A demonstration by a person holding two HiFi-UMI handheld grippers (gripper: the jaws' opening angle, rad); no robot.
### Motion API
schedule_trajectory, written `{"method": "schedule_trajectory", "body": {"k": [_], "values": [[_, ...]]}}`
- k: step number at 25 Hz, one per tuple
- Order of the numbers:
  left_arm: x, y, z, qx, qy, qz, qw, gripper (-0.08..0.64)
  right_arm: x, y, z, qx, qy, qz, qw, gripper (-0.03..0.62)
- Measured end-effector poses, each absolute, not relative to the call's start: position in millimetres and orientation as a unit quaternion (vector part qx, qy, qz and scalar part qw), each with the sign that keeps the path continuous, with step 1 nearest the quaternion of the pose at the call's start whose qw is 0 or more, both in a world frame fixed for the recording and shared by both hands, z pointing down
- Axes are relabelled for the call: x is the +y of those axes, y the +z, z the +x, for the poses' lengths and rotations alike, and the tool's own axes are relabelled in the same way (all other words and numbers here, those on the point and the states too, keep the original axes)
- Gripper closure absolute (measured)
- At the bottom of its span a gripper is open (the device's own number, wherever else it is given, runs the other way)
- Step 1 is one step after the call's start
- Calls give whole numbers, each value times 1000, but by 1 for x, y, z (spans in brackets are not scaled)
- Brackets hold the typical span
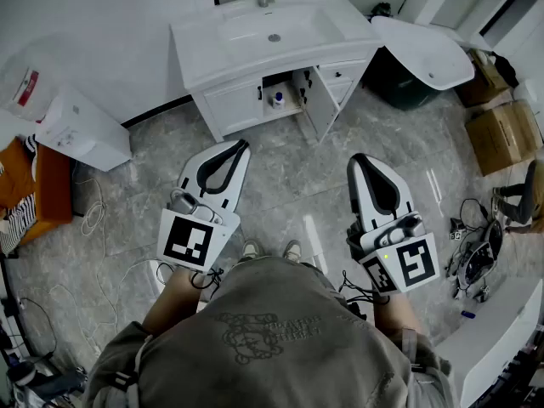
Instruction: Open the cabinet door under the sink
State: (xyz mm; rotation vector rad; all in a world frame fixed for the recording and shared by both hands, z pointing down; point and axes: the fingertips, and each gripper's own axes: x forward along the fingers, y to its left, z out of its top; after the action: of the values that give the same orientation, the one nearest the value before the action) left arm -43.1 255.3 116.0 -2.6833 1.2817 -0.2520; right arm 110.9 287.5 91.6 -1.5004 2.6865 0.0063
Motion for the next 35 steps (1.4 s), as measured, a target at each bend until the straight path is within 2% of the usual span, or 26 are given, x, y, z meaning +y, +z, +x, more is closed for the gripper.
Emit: {"method": "schedule_trajectory", "body": {"k": [35], "values": [[263,136,51,452,-105,-882,78,537,290,124,189,898,-20,-437,37,557]]}}
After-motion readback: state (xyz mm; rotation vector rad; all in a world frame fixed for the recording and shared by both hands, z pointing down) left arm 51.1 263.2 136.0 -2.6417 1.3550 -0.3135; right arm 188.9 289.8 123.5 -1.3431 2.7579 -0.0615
